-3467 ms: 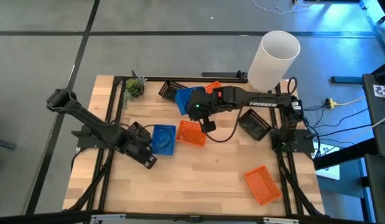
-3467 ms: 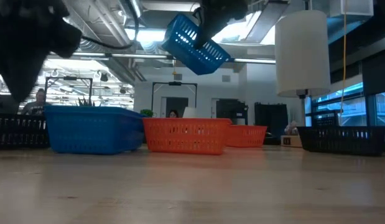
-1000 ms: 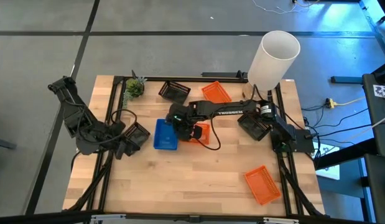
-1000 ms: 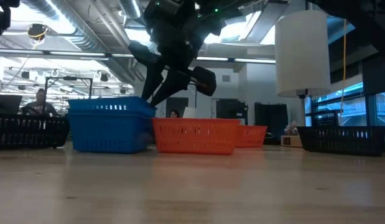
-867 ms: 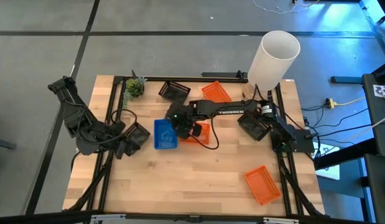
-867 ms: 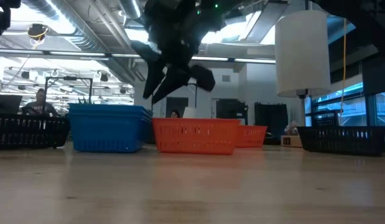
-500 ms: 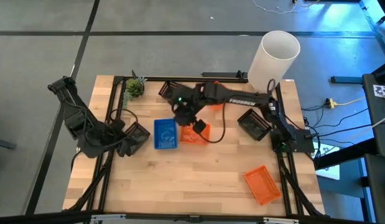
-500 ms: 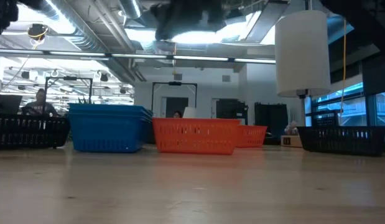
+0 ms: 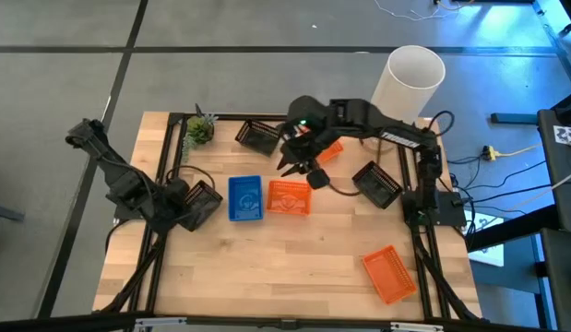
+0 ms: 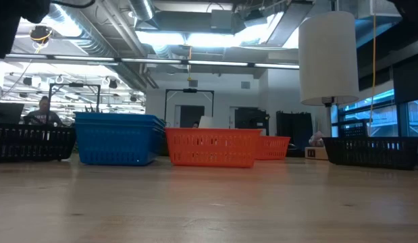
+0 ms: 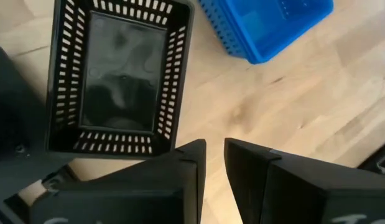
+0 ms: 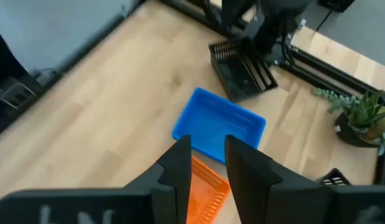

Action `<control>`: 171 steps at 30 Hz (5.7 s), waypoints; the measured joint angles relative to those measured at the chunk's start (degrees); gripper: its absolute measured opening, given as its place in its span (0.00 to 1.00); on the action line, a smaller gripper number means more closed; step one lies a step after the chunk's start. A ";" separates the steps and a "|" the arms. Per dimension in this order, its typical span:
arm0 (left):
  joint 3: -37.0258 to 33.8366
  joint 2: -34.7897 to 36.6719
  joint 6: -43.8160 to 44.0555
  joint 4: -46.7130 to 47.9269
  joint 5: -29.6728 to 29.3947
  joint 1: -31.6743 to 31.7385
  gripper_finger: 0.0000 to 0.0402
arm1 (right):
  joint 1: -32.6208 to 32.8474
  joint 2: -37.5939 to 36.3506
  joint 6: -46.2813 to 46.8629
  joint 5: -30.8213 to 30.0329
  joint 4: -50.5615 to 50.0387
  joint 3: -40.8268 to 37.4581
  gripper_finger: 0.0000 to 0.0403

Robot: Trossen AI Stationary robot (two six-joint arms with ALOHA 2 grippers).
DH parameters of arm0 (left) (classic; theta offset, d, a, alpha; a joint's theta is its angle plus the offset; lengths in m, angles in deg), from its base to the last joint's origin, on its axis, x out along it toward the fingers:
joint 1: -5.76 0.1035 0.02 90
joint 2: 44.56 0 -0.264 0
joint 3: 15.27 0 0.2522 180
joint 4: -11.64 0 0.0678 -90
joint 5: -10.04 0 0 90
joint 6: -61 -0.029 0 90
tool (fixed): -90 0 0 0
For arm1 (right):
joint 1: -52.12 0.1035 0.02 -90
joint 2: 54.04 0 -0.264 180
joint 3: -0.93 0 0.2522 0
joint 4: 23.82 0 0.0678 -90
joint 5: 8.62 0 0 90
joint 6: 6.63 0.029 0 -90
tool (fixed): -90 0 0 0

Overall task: Stack baskets by color
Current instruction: Stack the left black bin on the top black bin, then stack the black bin on the top black bin

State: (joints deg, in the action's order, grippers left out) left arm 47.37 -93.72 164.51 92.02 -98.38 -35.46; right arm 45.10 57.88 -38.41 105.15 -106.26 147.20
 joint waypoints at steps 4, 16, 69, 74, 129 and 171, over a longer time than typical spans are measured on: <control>-1.85 -2.42 1.40 -2.21 0.35 1.95 0.13 | 0.00 -2.33 4.46 2.19 -0.40 0.00 0.24; -8.52 -6.94 -1.74 -8.32 2.02 5.47 0.13 | -0.10 -4.47 6.24 11.82 -3.11 0.00 0.24; 6.14 -8.82 -45.34 -7.87 -3.40 30.84 0.00 | -5.02 -16.52 23.83 -15.71 -6.66 -0.04 0.24; 13.12 -12.73 -63.91 -8.43 -1.84 40.75 0.00 | -4.98 -18.53 28.67 -21.88 -7.77 -0.29 0.24; 35.65 -52.79 -149.03 -14.57 -0.72 70.87 0.13 | -4.22 -49.13 30.00 -32.26 23.07 -49.53 0.24; 36.69 -23.85 -119.93 -13.55 10.65 66.89 0.14 | -8.64 -34.99 72.49 -19.25 14.15 -86.20 0.24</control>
State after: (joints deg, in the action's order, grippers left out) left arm 84.07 -117.58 44.57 78.47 -87.73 31.43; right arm 36.46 22.89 34.09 85.90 -92.11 61.00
